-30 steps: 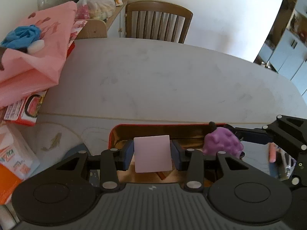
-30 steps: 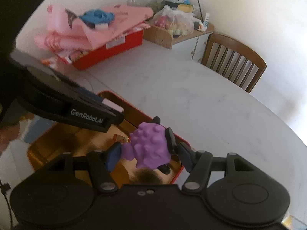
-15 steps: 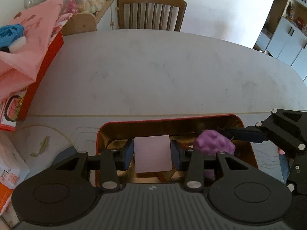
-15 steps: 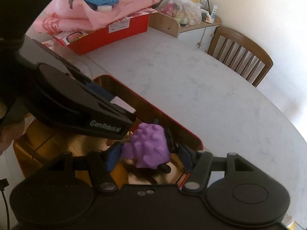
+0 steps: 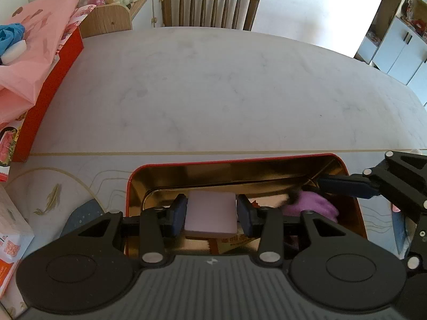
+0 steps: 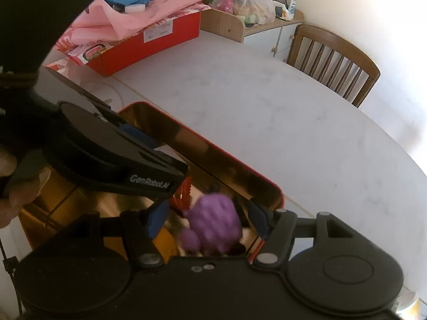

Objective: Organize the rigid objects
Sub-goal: 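Open the left gripper inside the tin while the right gripper releases the purple ball there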

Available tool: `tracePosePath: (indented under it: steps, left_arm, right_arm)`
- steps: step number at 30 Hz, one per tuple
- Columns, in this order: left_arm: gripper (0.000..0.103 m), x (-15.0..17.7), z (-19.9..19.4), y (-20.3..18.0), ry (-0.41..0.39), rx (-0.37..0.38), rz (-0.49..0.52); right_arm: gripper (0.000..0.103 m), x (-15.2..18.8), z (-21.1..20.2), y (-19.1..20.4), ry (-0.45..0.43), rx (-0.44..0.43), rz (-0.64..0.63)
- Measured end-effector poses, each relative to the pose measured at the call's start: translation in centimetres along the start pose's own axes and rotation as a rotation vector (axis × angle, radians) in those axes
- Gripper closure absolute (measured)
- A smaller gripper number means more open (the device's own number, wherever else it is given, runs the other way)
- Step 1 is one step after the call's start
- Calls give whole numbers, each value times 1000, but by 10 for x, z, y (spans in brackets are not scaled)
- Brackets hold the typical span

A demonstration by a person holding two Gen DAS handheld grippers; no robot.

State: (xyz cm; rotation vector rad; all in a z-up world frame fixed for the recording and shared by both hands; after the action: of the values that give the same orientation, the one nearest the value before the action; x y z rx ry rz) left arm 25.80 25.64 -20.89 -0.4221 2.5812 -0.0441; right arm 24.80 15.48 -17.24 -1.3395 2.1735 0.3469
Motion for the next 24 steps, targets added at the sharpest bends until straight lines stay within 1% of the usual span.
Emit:
tracePosePath:
  steps: [7,14,16,24]
  left_arm:
    - [62,-2,-10,0,-18,21,-21]
    - [62,3,-28,-1,-40,26,-35]
    - [59,4,-35,-2,-50,26,-36]
    - [56,9,-63,-10,-98,43,-15]
  right_arm:
    - [37,0,-17,2,-32,-11,34]
    - [33,6,-37,-1,-66,-27,116]
    - [31,9,-44,-2,-76,-31,140]
    - [26,19,-80,-7,-138,-24,208]
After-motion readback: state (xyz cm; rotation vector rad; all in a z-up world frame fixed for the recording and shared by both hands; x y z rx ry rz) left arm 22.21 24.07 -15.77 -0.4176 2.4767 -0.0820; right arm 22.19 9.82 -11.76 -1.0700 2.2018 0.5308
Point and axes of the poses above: each gripper's, at about its wrist camera, not at the fingertips, and z roughly the way its jaws point, y to its left, x to its underside, the point moved 9 cm from there along z, roughly the way its jaws point, and after that the axes turned 4 degrees about -z, right-handed, at the moved point
